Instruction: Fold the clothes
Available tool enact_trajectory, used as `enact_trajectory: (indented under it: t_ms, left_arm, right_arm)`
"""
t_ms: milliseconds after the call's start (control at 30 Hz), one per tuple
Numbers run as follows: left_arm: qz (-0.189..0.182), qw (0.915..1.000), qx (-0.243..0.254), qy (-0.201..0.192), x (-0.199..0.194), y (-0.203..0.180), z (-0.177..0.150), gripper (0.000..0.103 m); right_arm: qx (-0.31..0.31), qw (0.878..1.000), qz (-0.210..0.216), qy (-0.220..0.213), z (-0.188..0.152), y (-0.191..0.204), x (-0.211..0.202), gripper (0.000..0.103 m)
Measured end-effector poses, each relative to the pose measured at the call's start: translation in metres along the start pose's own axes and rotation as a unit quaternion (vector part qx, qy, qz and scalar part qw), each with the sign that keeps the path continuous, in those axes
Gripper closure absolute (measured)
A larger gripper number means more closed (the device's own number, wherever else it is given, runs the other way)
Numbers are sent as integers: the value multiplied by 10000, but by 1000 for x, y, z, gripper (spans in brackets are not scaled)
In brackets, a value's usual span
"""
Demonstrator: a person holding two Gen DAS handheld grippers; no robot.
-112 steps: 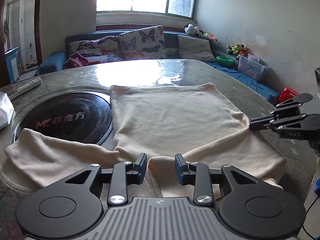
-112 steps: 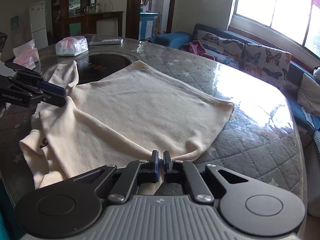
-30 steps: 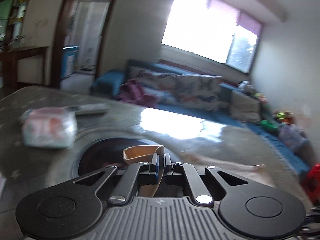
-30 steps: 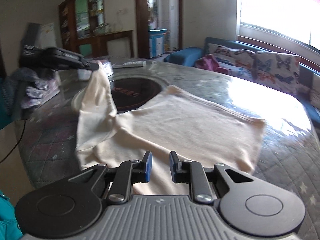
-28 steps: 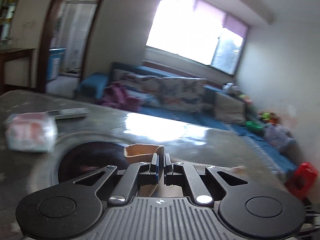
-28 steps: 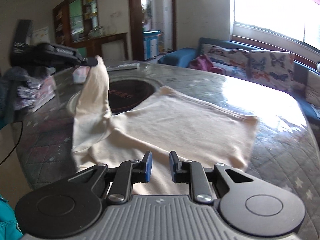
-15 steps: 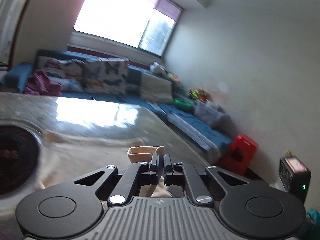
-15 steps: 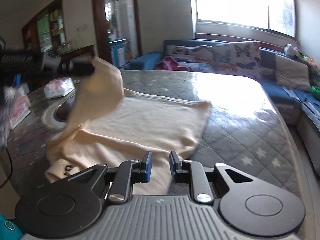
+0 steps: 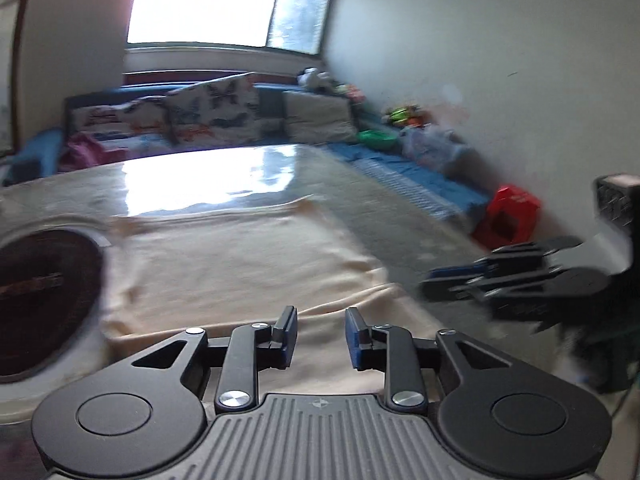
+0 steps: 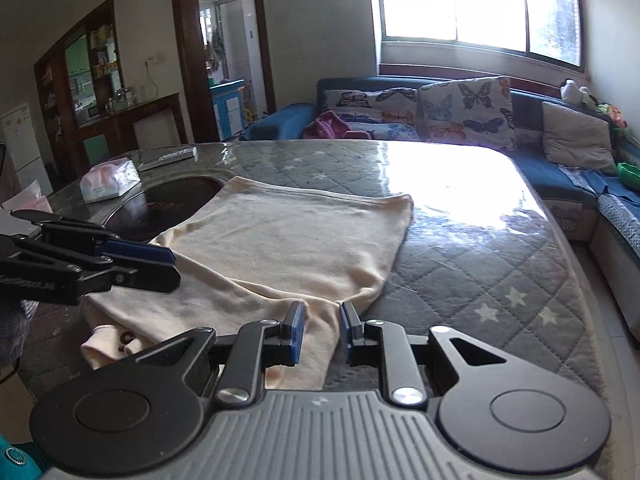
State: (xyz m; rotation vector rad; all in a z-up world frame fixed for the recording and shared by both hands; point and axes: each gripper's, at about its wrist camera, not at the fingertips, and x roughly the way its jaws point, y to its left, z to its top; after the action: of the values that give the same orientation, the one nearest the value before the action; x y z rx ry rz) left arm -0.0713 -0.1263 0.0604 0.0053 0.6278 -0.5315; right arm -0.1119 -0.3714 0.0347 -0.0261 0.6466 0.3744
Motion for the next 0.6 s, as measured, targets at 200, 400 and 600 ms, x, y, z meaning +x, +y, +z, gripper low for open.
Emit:
enact_trajectory:
  t_ms: [200, 400, 600]
  left_arm:
    - [613, 9970, -369, 306, -4, 49, -22, 77]
    - [872, 9940, -528, 399, -9, 71, -34, 79]
    - [601, 9973, -398, 103, -12, 61, -12, 81]
  right_arm:
    - [-77, 9997, 65, 209, 0, 7, 29, 83]
    - [-78, 9994, 49, 322, -2, 8, 42, 83]
    - [-117, 9993, 52, 353, -2, 9, 43, 84]
